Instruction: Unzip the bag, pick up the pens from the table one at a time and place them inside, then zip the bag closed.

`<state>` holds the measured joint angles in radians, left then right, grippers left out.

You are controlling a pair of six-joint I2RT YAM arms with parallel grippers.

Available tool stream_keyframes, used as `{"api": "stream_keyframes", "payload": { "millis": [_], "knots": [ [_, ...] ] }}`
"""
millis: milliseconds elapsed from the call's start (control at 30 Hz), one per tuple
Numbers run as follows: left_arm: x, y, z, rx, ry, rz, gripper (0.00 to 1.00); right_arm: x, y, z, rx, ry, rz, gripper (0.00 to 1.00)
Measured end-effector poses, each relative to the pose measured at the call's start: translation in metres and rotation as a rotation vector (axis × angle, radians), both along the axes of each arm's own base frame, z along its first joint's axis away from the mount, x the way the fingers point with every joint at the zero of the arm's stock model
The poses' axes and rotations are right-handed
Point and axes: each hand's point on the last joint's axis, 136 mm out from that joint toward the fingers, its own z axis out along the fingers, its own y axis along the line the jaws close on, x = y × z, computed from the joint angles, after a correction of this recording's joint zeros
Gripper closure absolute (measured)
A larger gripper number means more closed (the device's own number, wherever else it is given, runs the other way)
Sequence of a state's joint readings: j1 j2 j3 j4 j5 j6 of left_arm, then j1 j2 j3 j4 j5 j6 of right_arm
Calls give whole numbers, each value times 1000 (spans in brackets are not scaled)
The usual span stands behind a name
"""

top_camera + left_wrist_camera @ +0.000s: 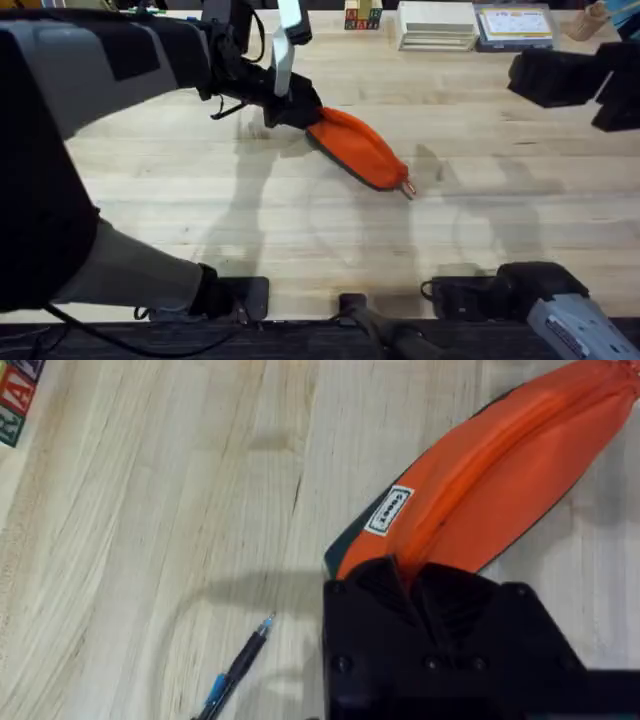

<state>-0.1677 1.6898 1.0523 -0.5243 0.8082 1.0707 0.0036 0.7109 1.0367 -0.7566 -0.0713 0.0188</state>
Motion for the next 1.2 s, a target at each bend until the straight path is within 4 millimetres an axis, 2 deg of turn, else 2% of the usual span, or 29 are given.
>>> {"api": "stream_keyframes", "payload": {
  "millis": [100,133,267,300,533,733,1200],
  "knots": [
    [0,0,0,0,0,0,958,-5,5,-6,33,34,15,4],
    [0,0,0,0,0,0,958,-13,12,-17,65,90,44,4],
    [0,0,0,1,0,0,958,-28,24,-32,111,181,94,4],
    [0,0,0,1,0,0,958,-40,32,-43,145,249,128,4],
    [0,0,0,0,6,4,958,-70,43,-64,202,404,172,4],
    [0,0,0,0,8,6,958,-80,49,-69,214,446,205,4],
    [0,0,0,-1,8,6,958,-88,75,-64,78,379,481,5]
  ]
}}
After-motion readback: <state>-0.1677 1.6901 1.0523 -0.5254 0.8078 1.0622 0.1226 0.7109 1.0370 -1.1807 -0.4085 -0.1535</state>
